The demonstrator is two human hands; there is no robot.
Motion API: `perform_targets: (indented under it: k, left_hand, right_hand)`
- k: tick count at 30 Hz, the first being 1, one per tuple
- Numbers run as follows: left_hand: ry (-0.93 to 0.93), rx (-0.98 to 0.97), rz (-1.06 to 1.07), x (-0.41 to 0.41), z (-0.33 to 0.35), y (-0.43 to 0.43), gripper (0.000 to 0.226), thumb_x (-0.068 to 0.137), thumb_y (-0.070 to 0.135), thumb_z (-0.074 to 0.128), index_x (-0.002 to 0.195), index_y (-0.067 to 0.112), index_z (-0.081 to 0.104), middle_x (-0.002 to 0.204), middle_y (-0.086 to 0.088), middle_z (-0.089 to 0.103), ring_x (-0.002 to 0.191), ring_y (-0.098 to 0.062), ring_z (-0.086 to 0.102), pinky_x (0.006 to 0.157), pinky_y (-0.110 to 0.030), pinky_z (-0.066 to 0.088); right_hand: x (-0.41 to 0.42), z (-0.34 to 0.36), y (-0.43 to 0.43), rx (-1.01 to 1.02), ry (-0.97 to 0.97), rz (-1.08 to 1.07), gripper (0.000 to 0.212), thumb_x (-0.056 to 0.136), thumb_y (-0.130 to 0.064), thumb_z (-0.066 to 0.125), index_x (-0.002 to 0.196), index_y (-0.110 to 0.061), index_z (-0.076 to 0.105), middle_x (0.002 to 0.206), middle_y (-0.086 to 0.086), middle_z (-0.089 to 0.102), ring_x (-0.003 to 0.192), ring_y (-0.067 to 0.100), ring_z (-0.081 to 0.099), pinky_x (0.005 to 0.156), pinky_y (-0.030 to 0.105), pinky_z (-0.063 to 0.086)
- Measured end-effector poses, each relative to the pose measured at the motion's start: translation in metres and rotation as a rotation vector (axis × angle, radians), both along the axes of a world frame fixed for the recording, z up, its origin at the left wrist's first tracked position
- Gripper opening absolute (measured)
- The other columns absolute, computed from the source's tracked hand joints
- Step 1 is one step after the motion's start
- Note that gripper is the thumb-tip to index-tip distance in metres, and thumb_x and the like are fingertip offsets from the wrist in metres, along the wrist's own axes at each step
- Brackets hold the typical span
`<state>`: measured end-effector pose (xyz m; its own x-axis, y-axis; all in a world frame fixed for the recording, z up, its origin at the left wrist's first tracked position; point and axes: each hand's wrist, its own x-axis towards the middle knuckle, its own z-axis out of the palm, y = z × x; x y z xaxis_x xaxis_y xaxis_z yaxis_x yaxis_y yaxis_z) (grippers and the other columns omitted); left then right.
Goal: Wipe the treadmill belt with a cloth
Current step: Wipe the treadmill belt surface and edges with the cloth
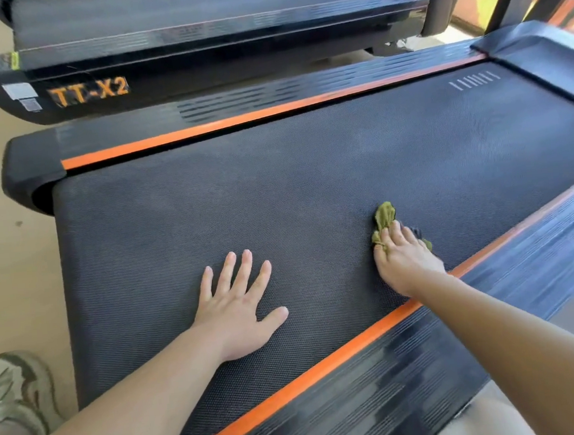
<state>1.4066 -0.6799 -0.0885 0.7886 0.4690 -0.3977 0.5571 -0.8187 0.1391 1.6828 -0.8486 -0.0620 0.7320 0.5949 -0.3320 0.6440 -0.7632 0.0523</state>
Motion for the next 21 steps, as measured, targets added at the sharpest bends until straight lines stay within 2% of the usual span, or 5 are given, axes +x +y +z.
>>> perform_targets:
  k: [6, 12, 15, 18, 21]
  left_hand:
    - [-0.003, -0.016, 0.010, 0.000, 0.000, 0.000, 0.088, 0.087, 0.085, 0.007, 0.155, 0.040, -0.026, 0.159, 0.003, -0.041, 0.143, -0.021, -0.044, 0.118, -0.057, -0.022]
    - [-0.005, -0.022, 0.016, 0.000, 0.000, 0.000, 0.088, 0.086, 0.085, 0.008, 0.155, 0.040, -0.026, 0.159, 0.003, -0.042, 0.143, -0.021, -0.044, 0.118, -0.056, -0.023]
    - [-0.006, -0.020, 0.013, 0.000, 0.000, 0.000, 0.088, 0.086, 0.085, 0.007, 0.155, 0.040, -0.025, 0.159, 0.003, -0.041, 0.144, -0.021, -0.043, 0.118, -0.057, -0.023]
    - [-0.005, -0.027, 0.016, 0.000, 0.001, 0.000, 0.088, 0.087, 0.084, 0.009, 0.156, 0.040, -0.024, 0.160, 0.003, -0.040, 0.144, -0.021, -0.043, 0.118, -0.057, -0.022]
    - [-0.009, -0.046, 0.019, -0.001, 0.002, 0.001, 0.087, 0.087, 0.084, 0.008, 0.155, 0.041, -0.025, 0.160, 0.004, -0.041, 0.143, -0.020, -0.043, 0.118, -0.056, -0.023]
  right_hand:
    - [-0.073, -0.008, -0.012, 0.072, 0.084, 0.477, 0.084, 0.093, -0.054, -0.016, 0.162, -0.015, 0.012, 0.170, 0.003, -0.004, 0.157, 0.023, -0.004, 0.128, 0.041, 0.005]
    - [-0.028, -0.005, 0.001, 0.102, 0.011, 0.147, 0.084, 0.093, -0.047, -0.007, 0.157, -0.004, 0.025, 0.168, 0.018, 0.011, 0.156, 0.031, 0.008, 0.126, 0.045, 0.013]
    - [-0.073, -0.009, 0.013, 0.168, 0.084, 0.348, 0.080, 0.095, -0.041, -0.006, 0.149, -0.001, 0.036, 0.164, 0.025, 0.018, 0.153, 0.039, 0.014, 0.124, 0.050, 0.016]
    - [-0.100, -0.003, -0.007, 0.206, 0.178, 0.590, 0.070, 0.102, -0.049, 0.005, 0.155, -0.014, 0.035, 0.168, 0.005, 0.017, 0.156, 0.023, 0.013, 0.128, 0.041, 0.012]
    - [-0.046, -0.009, -0.024, 0.158, -0.049, 0.514, 0.073, 0.098, -0.046, 0.009, 0.149, -0.012, 0.048, 0.163, 0.009, 0.033, 0.151, 0.026, 0.029, 0.126, 0.037, 0.017]
